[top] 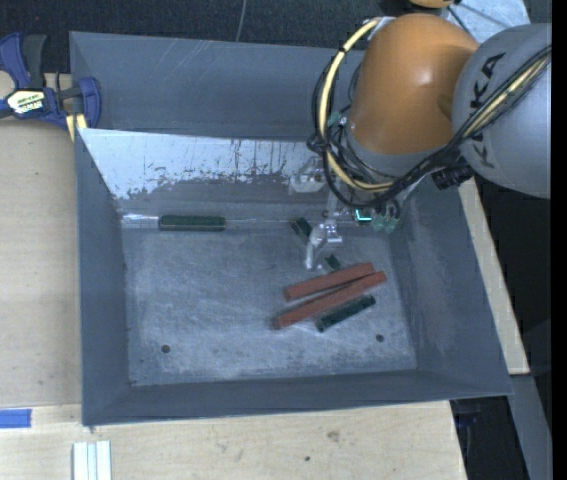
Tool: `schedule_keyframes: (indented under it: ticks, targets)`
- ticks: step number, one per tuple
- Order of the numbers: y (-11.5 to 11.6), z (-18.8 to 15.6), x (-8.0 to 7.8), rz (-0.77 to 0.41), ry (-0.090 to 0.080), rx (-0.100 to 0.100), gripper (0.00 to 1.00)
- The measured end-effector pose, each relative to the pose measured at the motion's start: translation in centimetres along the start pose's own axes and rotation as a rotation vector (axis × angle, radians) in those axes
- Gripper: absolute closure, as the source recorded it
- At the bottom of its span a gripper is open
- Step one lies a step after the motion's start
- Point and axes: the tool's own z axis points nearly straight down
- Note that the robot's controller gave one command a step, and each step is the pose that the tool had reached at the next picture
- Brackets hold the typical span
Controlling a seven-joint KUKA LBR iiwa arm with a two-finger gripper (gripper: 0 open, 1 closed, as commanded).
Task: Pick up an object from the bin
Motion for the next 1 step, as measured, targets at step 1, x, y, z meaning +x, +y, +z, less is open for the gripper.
schedule_keyframes:
  ticks: [1]
  targets:
    - [-0.01, -0.46, -0.16, 0.001, -0.008, 0.000, 0.00]
